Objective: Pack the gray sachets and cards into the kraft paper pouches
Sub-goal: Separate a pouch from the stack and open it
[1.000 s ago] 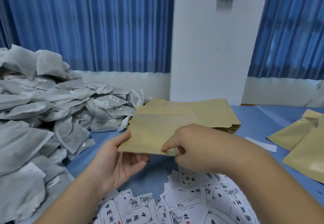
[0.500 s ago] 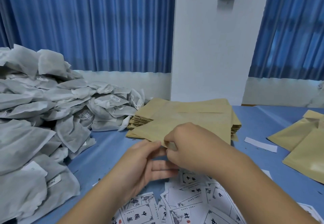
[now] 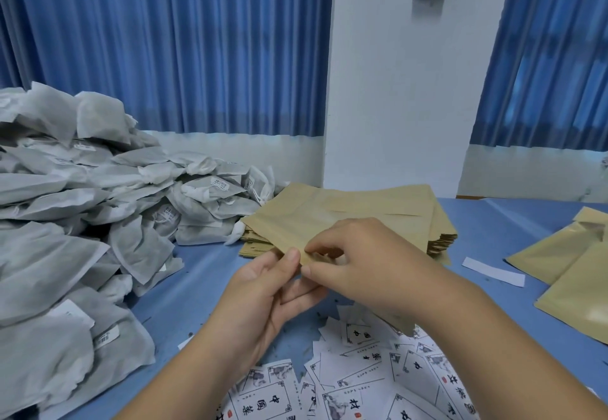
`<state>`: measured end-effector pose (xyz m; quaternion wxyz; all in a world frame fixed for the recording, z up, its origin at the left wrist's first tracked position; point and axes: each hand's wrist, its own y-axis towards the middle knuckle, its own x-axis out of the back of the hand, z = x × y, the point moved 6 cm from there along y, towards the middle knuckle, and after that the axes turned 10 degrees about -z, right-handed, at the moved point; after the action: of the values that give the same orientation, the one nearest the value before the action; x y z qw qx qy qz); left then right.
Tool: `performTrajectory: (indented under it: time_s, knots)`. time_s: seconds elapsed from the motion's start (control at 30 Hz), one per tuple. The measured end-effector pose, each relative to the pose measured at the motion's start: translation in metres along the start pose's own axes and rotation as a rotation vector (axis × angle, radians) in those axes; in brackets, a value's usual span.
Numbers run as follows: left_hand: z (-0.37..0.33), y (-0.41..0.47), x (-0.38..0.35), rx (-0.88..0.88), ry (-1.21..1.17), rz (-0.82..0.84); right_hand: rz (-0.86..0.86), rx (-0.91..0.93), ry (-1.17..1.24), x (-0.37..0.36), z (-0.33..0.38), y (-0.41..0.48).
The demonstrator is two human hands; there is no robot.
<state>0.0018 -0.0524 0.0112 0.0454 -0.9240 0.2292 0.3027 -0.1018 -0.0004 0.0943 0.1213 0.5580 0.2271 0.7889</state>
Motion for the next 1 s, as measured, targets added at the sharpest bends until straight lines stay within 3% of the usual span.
performTrajectory:
  time_s: [0.37, 0.53, 0.67, 0.83, 1.0]
  knots:
    - [-0.003, -0.002, 0.001, -0.033, 0.056, -0.004, -0.036, -0.080, 0.199, 0.006, -0.008, 0.000]
    - [-0.004, -0.004, -0.001, -0.047, 0.128, -0.029, -0.062, -0.077, 0.128, 0.007, -0.012, -0.001]
    - [0.000, -0.004, -0.002, -0.055, 0.192, -0.118, -0.074, 0.038, -0.004, 0.004, 0.001, -0.001]
    - [0.000, -0.006, -0.008, 0.017, 0.050, -0.200, -0.089, 0.165, -0.114, -0.003, 0.018, -0.002]
    - [-0.005, -0.006, -0.014, -0.006, 0.235, -0.112, -0.092, 0.148, -0.114, 0.003, 0.017, -0.001]
